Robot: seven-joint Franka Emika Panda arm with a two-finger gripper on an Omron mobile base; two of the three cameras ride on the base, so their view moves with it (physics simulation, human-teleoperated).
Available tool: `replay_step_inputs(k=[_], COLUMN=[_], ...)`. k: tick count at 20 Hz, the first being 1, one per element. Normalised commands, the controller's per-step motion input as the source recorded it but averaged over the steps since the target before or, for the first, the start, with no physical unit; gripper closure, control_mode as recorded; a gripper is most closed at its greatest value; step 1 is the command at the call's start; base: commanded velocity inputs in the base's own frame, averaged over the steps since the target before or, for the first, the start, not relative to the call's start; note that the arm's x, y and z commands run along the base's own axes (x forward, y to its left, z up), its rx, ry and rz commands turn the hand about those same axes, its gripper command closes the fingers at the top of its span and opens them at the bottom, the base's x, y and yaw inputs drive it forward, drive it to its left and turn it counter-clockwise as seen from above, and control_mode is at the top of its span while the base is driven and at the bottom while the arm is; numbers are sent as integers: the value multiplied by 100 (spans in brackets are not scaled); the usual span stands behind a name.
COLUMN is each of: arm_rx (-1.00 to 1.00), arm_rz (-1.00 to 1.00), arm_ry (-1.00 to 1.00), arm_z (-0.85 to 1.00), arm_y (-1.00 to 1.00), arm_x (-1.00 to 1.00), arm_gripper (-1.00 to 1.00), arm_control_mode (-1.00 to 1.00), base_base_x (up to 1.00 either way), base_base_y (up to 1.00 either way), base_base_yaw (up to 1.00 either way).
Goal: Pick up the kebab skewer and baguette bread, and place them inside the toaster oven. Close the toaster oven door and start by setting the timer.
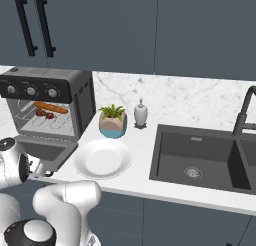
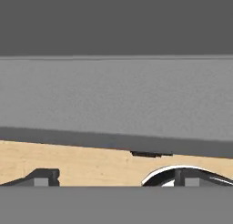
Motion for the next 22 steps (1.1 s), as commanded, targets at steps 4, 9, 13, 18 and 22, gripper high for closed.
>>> replay_step_inputs(k=[4,9,13,18,22], arm_rx=[0,0,0,0,0], arm_rz=[0,0,0,0,0], arm_ry=[-4,0,0,0,0], arm_z=[-6,-3,-1,-22,-31], arm_y=[-1,0,0,0,0], arm_x=[23,-1,-11,-6,-11], arm_gripper=[-100,-100,-100,-100,-100], arm_control_mode=[-100,-100,-100,-100,-100], base_base_x=[0,0,0,0,0], base_base_y=[0,0,0,0,0], base_base_yaw=[0,0,0,0,0])
